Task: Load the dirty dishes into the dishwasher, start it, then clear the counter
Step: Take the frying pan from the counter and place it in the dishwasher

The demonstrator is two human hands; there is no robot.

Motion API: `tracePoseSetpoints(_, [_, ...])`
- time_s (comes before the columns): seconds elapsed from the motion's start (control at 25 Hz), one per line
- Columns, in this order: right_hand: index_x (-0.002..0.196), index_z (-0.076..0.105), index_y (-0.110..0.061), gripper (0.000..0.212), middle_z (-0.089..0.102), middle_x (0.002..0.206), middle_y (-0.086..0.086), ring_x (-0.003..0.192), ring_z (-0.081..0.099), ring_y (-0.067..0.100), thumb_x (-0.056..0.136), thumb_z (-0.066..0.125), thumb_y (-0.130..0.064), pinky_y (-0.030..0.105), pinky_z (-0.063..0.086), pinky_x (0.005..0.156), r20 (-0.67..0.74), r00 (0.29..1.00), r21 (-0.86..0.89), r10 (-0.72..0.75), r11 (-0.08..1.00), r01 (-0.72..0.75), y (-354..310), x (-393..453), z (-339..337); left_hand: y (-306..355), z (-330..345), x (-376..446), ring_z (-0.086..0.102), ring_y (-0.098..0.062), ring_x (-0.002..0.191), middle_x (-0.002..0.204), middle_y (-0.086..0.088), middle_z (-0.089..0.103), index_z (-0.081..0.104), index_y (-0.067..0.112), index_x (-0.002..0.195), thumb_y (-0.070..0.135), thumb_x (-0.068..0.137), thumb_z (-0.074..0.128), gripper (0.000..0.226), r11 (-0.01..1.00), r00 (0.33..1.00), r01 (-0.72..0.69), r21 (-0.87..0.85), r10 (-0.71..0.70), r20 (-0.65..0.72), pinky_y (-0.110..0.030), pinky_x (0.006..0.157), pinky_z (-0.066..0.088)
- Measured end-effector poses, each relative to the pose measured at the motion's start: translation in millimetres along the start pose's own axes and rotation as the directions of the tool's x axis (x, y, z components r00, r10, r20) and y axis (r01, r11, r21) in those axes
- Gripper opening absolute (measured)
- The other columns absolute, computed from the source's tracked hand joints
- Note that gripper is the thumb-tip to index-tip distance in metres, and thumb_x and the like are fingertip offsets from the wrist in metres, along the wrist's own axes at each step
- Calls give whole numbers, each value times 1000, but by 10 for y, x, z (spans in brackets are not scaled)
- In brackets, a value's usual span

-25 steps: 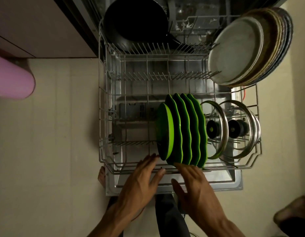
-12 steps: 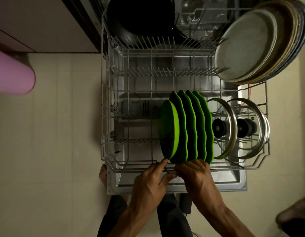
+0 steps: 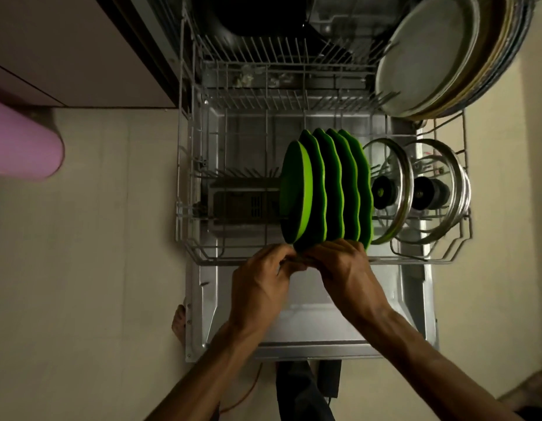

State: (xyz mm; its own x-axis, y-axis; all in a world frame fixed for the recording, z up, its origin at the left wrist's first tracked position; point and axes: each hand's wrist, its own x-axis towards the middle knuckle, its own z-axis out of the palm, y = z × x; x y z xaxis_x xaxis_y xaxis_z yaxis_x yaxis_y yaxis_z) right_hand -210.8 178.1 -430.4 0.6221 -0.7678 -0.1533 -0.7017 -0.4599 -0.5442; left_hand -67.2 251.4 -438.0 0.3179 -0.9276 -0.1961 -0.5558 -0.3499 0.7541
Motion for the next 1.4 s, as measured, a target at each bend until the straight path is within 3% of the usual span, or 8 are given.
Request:
tracePoseSetpoints(0.24, [91,74,-18,8,73,84,1,78,64,27,85,70,-16,42,52,69,-71,996,-32,-55,998,53,153,721,-218,73,-100,752,62,-5,72,81,11,70,69,17,89,15,86,71,4,1000,1000,-9,-24,9,-10,-19,62,52])
tracePoseSetpoints(0.4, [123,62,-7,33,65,122,13,115,59,33,91,62,-13,50,45,100,-233,973,-194,-8,980,-38,141,891,-358,277,-150,1275,64,-4,71,78,14,68,71,17,87,16,85,71,2,996,990,50,-78,-60,-125,-18,61,51])
tracePoseSetpoints(0.52, [154,9,-3,68,3,161,17,150,0,30,97,44,-16,53,3,121,-27,991,-328,134,935,-136,140,858,-333,462,-105,1489,67,-14,95,106,-1,72,69,11,111,8,89,67,23,996,970,-47,71,63,-233,-30,85,57])
tracePoseSetpoints(0.6, [153,-6,-6,78,-15,160,13,148,-16,27,93,42,-16,51,-8,119,-24,987,-401,157,903,-154,233,894,-253,570,-53,1522,49,-30,130,141,-17,52,51,1,136,2,89,61,49,911,954,-263,317,295,-56,-37,108,42])
tracePoseSetpoints(0.68, [155,1,-8,82,-9,162,11,149,-10,27,88,47,-18,51,-8,118,-70,988,-449,139,880,-156,275,991,-222,599,5,1503,10,-34,149,159,-23,10,15,-3,151,7,91,49,70,759,921,-388,523,311,232,-42,122,14])
tracePoseSetpoints(0.88, [153,-6,-11,89,-10,161,9,149,-8,25,88,54,-23,55,-9,115,-72,988,-499,133,853,-151,354,1270,-281,515,15,1707,-22,-40,144,153,-27,-28,-21,-4,147,18,81,49,99,523,927,-374,766,205,313,-49,120,-5])
tracePoseSetpoints(1.08, [139,-34,-16,83,-36,153,5,145,-25,23,99,37,-27,59,-11,116,51,970,-508,236,843,-178,311,1773,-579,618,-191,2211,-27,-36,143,152,-24,-32,-23,-3,146,32,81,59,111,532,905,-420,735,181,386,-44,119,-13])
tracePoseSetpoints(1.4, [149,-26,-20,102,-36,155,-2,139,33,30,88,55,-24,62,12,114,99,956,-388,278,895,-220,387,2494,-844,815,-395,3063,-26,-28,145,156,-16,-30,-21,5,150,29,75,70,120,666,877,-401,629,81,473,-41,121,-8])
